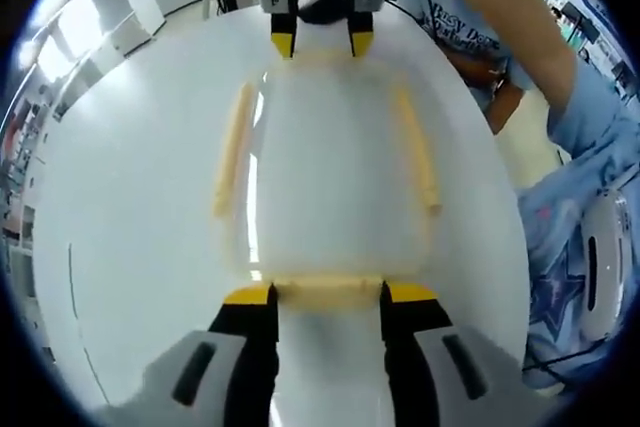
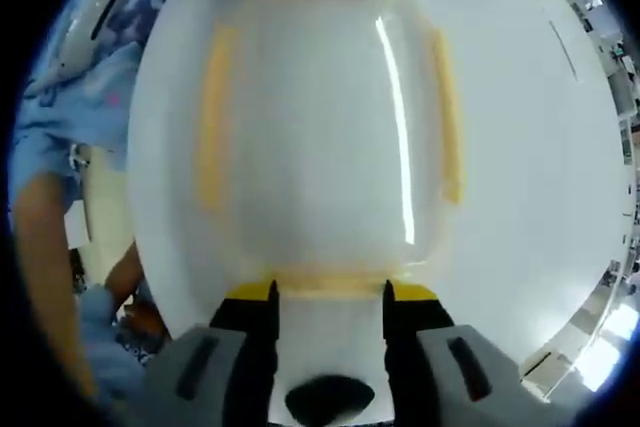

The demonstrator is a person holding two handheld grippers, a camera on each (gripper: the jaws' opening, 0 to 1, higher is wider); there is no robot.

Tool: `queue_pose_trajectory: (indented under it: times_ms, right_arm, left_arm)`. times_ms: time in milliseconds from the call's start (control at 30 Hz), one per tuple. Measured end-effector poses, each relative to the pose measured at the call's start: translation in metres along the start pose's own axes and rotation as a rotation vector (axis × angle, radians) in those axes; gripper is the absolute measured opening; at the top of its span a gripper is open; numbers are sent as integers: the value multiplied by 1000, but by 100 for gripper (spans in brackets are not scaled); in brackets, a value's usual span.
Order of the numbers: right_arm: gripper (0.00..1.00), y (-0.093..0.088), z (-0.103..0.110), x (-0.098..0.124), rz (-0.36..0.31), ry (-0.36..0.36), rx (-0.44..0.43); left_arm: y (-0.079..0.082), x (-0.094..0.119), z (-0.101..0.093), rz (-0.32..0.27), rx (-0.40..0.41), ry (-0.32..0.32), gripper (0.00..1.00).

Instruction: Snap each plastic latch of the storage box into its locked position after aligning the lid with the box until every specified latch is closed and the lid sits flush.

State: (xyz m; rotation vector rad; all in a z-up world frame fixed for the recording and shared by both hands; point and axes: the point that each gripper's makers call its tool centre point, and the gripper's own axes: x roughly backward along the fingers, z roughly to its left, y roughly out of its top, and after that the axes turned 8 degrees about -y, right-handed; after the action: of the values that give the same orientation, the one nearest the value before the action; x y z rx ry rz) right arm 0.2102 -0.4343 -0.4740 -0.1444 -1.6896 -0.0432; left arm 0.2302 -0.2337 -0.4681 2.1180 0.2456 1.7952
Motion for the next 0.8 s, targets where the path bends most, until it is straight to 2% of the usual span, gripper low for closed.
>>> queue_pose_trajectory:
  times_ms: [500,667,800]
  right_arm:
    - [41,0,0,-1,-7,-2,6]
    - [41,1,1,-1,2,-3,9]
    - [40,8,4,0,-72,0,-20]
  left_arm:
    - [11,22,-6,9,-4,20,40]
    - [12,30,-9,-10,-1,19,40]
    - [6,30,-9,-5,0,14,40]
